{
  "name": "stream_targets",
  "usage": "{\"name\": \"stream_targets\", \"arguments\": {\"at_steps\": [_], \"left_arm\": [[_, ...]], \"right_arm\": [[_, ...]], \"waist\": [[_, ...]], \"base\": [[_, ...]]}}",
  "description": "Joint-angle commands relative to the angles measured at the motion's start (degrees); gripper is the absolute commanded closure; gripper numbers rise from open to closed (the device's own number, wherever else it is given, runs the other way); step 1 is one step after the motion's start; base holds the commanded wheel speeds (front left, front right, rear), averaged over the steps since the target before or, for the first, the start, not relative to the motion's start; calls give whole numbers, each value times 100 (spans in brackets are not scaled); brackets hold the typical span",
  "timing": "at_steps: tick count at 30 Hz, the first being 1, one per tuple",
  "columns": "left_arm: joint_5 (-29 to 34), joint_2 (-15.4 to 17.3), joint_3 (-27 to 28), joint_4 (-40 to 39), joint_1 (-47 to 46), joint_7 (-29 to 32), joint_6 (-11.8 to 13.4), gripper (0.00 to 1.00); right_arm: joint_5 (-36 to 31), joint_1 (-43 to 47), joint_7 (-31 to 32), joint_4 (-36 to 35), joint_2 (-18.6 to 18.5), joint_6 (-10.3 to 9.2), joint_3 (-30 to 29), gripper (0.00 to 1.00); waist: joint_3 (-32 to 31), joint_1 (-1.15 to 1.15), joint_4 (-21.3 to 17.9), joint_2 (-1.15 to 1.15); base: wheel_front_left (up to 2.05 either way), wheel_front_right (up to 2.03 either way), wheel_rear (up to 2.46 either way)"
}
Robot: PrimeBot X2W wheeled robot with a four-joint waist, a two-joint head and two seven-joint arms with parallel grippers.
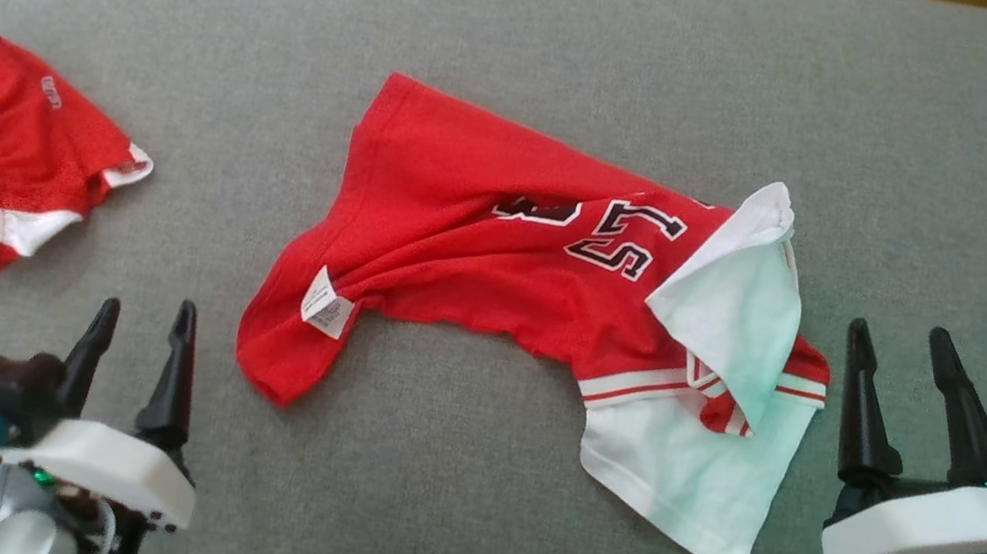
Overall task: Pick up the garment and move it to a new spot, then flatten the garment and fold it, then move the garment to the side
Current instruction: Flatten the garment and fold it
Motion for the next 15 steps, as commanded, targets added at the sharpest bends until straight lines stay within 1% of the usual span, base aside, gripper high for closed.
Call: {"name": "stream_targets", "arguments": {"at_steps": [1,4,8,15], "left_arm": [[88,54,255,-393,-5,-69,116,0],[199,57,229,-810,105,-55,265,0],[345,120,141,-1256,239,115,413,0],[460,199,48,-1648,428,352,561,0]], "right_arm": [[-55,-95,-4,-253,-30,-5,115,0],[-128,-44,26,-263,-30,-5,134,0],[-170,49,67,-285,-30,-5,194,0],[-164,151,106,-307,-30,-5,253,0]], "waist": [[-88,0,12,0],[-194,0,1,0],[-282,0,-35,0],[-347,0,-92,0]], "base": [[0,0,0],[0,0,0],[0,0,0],[0,0,0]]}}
